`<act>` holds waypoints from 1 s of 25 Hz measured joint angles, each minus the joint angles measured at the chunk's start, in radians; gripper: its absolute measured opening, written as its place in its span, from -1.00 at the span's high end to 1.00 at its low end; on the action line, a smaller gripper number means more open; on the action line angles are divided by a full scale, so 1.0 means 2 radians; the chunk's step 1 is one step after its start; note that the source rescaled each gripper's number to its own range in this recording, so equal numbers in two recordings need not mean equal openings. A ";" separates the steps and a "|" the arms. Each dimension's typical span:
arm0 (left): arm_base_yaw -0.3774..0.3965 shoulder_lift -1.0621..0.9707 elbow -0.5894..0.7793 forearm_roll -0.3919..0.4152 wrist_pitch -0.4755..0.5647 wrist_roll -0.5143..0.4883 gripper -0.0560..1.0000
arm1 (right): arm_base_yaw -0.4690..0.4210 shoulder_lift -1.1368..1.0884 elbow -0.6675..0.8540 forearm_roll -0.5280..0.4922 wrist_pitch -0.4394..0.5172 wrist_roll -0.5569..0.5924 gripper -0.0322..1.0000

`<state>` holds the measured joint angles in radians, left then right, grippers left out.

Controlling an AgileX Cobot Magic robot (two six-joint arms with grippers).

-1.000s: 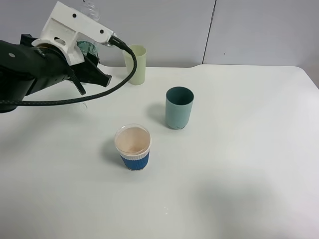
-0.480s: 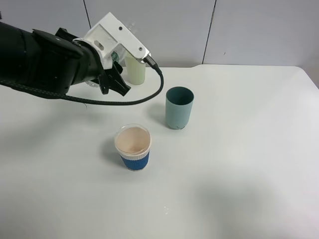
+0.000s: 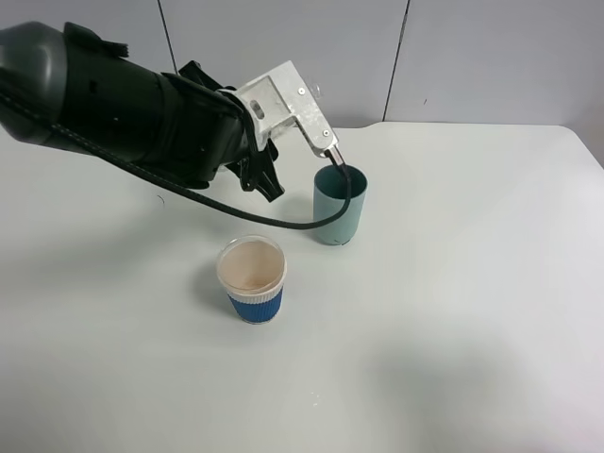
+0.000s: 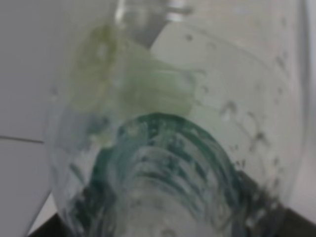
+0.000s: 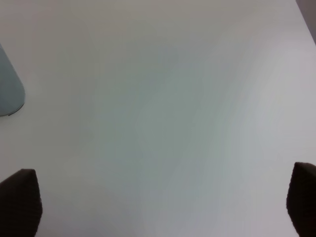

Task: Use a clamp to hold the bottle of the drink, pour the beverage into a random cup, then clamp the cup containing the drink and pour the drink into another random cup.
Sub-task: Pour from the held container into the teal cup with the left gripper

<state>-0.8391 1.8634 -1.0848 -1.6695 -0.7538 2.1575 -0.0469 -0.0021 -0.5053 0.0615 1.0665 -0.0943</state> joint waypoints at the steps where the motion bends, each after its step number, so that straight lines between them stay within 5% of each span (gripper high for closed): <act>1: -0.001 0.006 -0.004 -0.002 0.000 0.008 0.83 | 0.000 0.000 0.000 0.000 0.000 0.000 -1.00; 25: 0.014 0.026 -0.007 0.033 -0.023 0.116 0.83 | 0.000 0.000 0.000 0.000 0.000 0.000 -1.00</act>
<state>-0.8104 1.9155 -1.0982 -1.6032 -0.7991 2.3891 -0.0469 -0.0021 -0.5053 0.0615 1.0665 -0.0943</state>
